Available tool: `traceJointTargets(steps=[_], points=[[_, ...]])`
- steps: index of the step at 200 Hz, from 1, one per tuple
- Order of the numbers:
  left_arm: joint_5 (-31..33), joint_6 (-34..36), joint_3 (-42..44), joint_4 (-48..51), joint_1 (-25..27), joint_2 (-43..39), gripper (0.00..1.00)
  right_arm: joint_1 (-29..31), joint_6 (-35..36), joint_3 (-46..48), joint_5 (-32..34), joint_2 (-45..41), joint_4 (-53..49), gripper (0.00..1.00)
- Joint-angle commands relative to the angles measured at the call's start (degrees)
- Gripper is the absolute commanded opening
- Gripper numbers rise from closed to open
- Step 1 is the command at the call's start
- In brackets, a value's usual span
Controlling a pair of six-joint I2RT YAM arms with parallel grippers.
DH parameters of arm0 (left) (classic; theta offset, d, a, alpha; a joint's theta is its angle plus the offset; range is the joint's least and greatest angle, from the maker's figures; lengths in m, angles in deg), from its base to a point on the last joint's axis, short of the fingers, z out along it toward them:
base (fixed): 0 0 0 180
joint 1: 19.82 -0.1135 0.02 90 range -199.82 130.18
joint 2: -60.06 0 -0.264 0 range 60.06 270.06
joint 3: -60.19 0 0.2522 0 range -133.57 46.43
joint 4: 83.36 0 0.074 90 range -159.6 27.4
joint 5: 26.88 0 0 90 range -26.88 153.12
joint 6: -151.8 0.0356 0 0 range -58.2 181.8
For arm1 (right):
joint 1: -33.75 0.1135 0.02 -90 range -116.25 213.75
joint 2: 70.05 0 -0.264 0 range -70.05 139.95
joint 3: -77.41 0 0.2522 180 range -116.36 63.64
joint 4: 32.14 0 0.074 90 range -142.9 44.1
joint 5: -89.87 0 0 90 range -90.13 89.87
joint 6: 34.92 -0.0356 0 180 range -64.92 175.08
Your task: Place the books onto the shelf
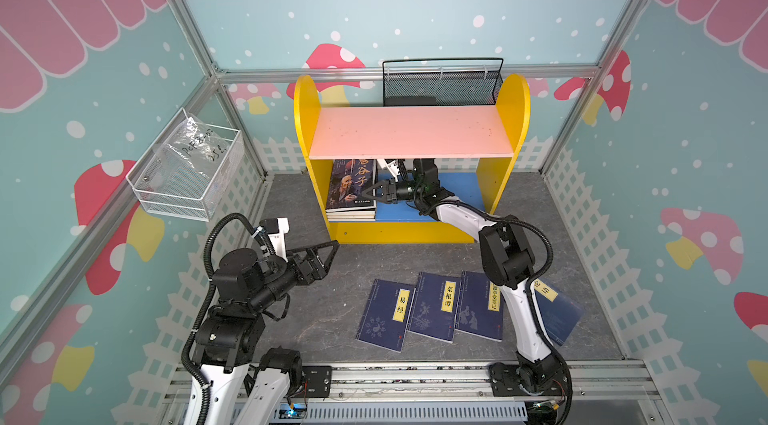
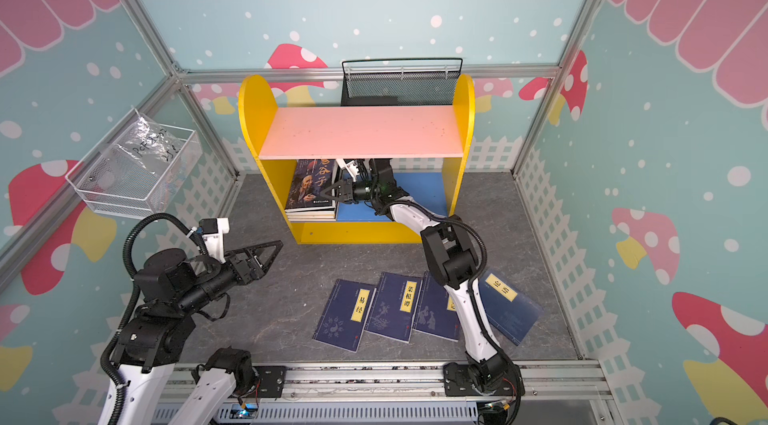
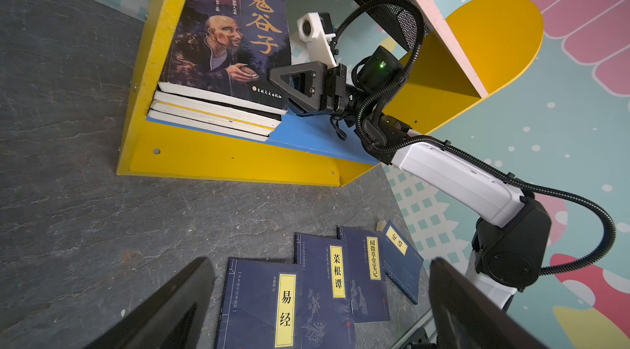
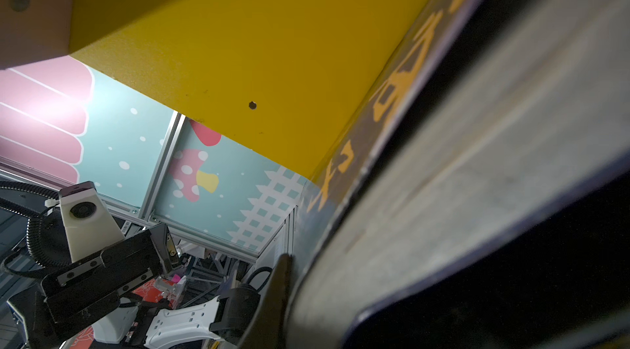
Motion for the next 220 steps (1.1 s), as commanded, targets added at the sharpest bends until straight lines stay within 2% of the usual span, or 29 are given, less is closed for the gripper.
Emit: traceJointTargets(steps=[1,111,127,185,208,220], points=[[0.1,-0.8,0.5,-1.1,0.1,-0.6,0.99,1.9,1.4,0.4,-1.7,-3.6,3.2,0.15],[0.0,-1.6,0.8,-1.1,0.1,-1.8,1.00,1.7,0.2,-1.2,-1.8,-0.5,2.4,0.15],[0.0,-1.7,0.9,-1.1,0.1,-1.8,0.99,1.6,1.8,-1.3,-0.7,-0.4,-0.6,0.24],[-0.4,-1.6,1.3,-1.4,0.1,-2.0,1.00,1.4,9.0,-4.0,4.3,-1.3,-14.2,0.38],[-0.5,-1.8,1.7,-1.6,0.1,-2.2,1.00,1.3,10.1,-4.6,5.7,-1.9,-16.7,0.52],[-0.5,-1.9,1.9,-1.7,0.1,-2.4,1.00,1.4,11.2,-4.6,6.9,-2.4,-18.5,0.53]])
